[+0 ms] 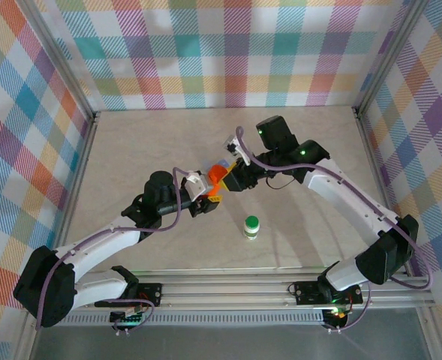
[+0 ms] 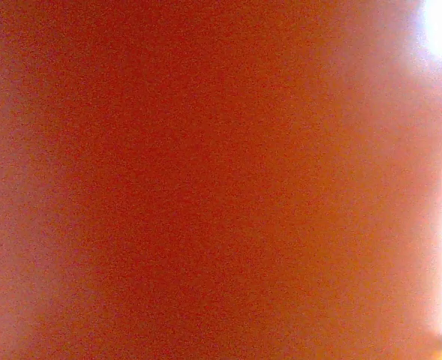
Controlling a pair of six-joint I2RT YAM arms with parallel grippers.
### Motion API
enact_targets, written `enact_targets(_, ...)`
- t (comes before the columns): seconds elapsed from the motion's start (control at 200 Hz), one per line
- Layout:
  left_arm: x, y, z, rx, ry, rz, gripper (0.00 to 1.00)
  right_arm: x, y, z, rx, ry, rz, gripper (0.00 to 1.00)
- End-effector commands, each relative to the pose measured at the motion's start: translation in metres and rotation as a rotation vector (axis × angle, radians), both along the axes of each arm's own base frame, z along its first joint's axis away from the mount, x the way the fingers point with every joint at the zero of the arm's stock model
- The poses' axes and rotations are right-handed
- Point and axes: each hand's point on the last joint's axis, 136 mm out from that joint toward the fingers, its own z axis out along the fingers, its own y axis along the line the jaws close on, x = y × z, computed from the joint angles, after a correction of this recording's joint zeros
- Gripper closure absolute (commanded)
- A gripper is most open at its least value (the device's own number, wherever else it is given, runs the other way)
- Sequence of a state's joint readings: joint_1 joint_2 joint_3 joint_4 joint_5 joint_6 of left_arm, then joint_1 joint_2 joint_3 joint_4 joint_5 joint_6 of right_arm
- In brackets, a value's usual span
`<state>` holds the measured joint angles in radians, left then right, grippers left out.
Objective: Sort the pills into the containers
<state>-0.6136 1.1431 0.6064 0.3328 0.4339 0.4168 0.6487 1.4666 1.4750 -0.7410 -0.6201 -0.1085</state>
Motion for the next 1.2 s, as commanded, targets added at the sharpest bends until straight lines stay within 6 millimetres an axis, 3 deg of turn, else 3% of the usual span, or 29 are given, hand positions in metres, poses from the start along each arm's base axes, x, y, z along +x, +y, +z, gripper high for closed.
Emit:
enact_targets(0.0, -0.010, -0.012, 0.065, -0.105, -0.247, -0.060, 1.00, -0.003, 0.003, 0.000, -0.001, 0.143, -0.065, 0.66)
enact_targets(0.105, -0.009, -0.011, 0.063, -0.095, -0.242, -0.049, 1.00, 0.004, 0.003, 0.009, 0.015, 0.144, -0.123, 0.48)
enact_targets(0.165, -0.008, -0.011, 0.060, -0.085, -0.239, -0.041, 1.00, 0.008, 0.005, 0.014, 0.032, 0.157, -0.156, 0.44)
enact_targets(0.655, -0.021, -0.023, 0.056, -0.092, -0.214, -0.137, 1.00, 0.044, -0.004, 0.014, 0.044, 0.163, -0.416, 0.35)
enact_targets(0.915, -0.029, -0.020, 0.067, -0.125, -0.238, -0.147, 1.00, 0.071, -0.033, 0.004, 0.077, 0.212, -0.584, 0.38)
enact_targets(1.195, -0.020, -0.024, 0.060, -0.120, -0.210, -0.130, 1.00, 0.052, -0.016, 0.027, 0.189, 0.226, -0.435, 0.29)
